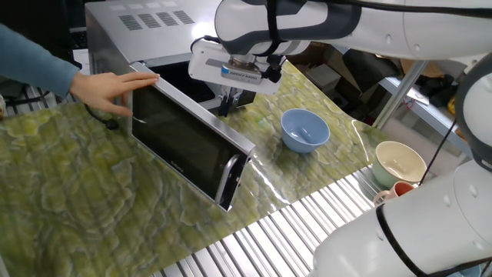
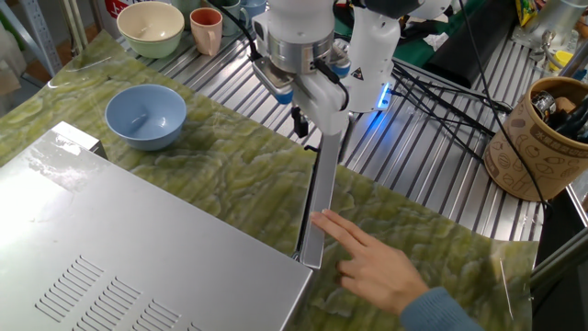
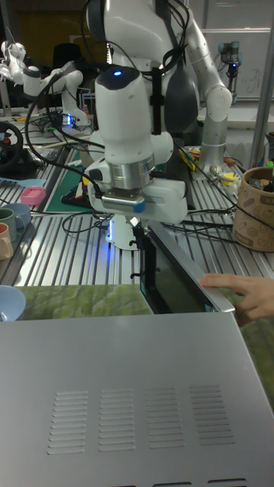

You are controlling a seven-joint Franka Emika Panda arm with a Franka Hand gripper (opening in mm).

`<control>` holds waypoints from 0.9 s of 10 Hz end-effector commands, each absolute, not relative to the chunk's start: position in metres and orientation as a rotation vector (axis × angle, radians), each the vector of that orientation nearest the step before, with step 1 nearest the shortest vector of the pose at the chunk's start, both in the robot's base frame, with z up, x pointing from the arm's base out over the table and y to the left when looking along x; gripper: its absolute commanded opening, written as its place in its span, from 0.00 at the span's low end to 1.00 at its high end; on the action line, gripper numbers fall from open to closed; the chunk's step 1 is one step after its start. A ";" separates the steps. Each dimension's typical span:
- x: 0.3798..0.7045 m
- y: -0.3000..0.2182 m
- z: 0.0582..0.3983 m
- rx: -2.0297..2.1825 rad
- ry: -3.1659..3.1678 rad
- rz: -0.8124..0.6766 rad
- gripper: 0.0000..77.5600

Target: Put the bowl into the microwave

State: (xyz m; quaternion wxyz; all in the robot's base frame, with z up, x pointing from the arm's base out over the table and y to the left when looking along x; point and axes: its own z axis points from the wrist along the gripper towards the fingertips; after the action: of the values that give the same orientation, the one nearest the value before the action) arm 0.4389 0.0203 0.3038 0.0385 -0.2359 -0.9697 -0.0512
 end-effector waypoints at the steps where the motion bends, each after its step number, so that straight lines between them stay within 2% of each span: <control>1: 0.451 0.014 0.309 -0.684 -3.005 -0.111 0.01; 5: 0.476 -0.021 0.318 -0.475 -3.082 -0.049 0.01; 6: 0.485 -0.045 0.326 -0.403 -3.100 -0.019 0.01; 9: 0.484 -0.086 0.333 -0.320 -3.130 -0.013 0.01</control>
State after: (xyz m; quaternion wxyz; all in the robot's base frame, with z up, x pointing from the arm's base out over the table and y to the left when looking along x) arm 0.4773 -0.0450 0.3212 0.0118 -0.1436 -0.9895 -0.0137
